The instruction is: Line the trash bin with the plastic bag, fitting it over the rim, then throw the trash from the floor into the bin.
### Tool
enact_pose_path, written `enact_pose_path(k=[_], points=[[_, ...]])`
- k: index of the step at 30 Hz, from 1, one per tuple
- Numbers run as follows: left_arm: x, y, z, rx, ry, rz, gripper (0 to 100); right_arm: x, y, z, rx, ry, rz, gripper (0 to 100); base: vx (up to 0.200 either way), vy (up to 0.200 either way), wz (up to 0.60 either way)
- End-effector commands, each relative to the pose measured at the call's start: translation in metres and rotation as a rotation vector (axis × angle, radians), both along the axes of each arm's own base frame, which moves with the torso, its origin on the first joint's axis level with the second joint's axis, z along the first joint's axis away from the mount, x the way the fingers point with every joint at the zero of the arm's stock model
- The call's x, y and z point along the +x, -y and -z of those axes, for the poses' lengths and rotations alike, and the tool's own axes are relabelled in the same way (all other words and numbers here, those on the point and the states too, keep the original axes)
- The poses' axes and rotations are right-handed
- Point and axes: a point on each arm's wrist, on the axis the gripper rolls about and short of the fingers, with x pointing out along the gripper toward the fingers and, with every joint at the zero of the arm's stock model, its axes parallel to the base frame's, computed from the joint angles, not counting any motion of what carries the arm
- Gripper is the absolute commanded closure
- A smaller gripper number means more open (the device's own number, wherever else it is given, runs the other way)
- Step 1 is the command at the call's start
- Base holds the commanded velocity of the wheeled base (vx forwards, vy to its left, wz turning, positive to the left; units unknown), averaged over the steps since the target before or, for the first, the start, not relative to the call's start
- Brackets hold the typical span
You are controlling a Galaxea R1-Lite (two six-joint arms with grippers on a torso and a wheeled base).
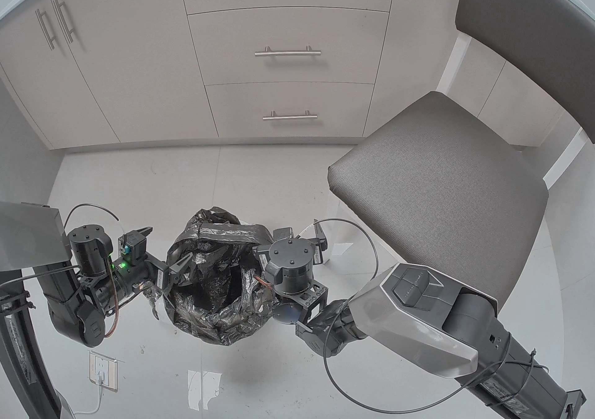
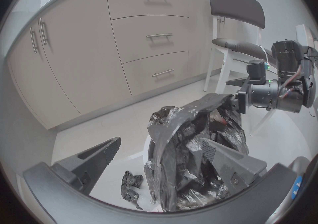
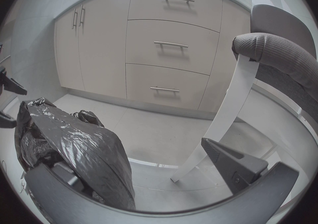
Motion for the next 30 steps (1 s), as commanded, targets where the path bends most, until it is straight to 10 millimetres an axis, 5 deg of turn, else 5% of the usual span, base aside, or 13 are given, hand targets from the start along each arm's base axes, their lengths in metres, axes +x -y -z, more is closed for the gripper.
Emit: enact_pose_path(k=[1, 13, 30], points=[[0.019, 0.001, 0.006, -0.003, 0.025, -0.003, 0, -0.001, 0.0, -0.002, -0.001, 0.004, -0.001, 0, 0.0, 0.0, 0.0], [0.059, 0.0, -0.003, -0.045, 0.035, -0.063, 0, -0.001, -0.006, -0.01, 0.01, 0.024, -0.008, 0, 0.0, 0.0, 0.0], [0.087, -0.001, 0.008, -0.079, 0.07, -0.164, 0, 0.009, -0.01, -0.008, -0.022, 0.041, 0.004, 0, 0.0, 0.0, 0.0]])
